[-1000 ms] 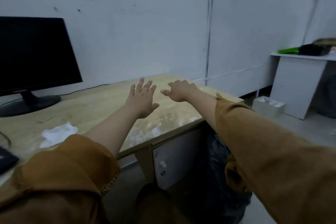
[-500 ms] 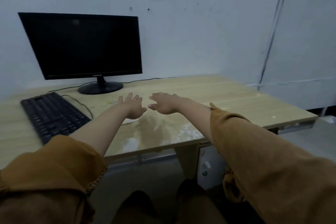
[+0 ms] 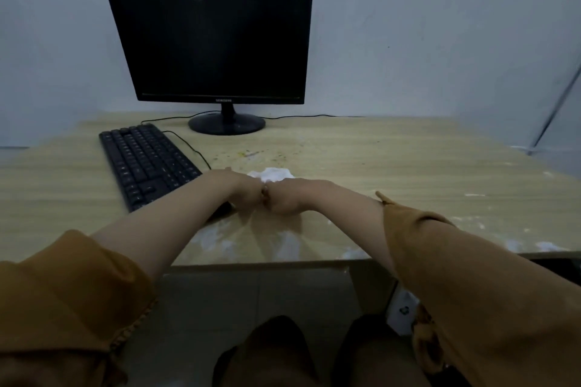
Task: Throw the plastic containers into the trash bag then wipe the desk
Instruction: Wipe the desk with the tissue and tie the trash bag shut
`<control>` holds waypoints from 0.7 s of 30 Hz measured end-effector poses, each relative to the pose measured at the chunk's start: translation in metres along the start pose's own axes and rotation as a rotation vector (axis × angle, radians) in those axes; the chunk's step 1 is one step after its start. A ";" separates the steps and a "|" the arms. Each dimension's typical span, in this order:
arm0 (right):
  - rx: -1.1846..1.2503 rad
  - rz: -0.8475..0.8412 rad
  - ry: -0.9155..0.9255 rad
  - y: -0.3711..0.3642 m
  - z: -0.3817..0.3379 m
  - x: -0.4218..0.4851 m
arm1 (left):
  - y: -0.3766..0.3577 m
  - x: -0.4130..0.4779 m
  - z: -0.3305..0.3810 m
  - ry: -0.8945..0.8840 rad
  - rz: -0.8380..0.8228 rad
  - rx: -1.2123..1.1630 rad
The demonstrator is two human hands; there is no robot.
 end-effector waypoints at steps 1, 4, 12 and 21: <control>0.007 0.005 0.002 0.002 0.001 0.008 | 0.003 0.003 -0.003 0.016 0.016 0.026; 0.029 0.003 0.027 0.007 0.008 0.031 | 0.013 0.013 -0.010 0.046 0.026 0.050; 0.139 0.037 0.108 0.023 0.021 0.098 | 0.038 0.046 -0.046 0.106 0.026 0.185; 0.223 -0.019 0.051 0.043 0.032 0.167 | 0.064 0.091 -0.087 0.136 0.070 0.048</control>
Point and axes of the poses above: each hand's wrist, its own x-axis towards the middle knuckle, its own y-axis out of the back of the hand, z = x × y, the point moved 6 cm from there along x, towards the middle knuckle, and after that the axes turned 7 degrees about -z, right-handed, at the moved point
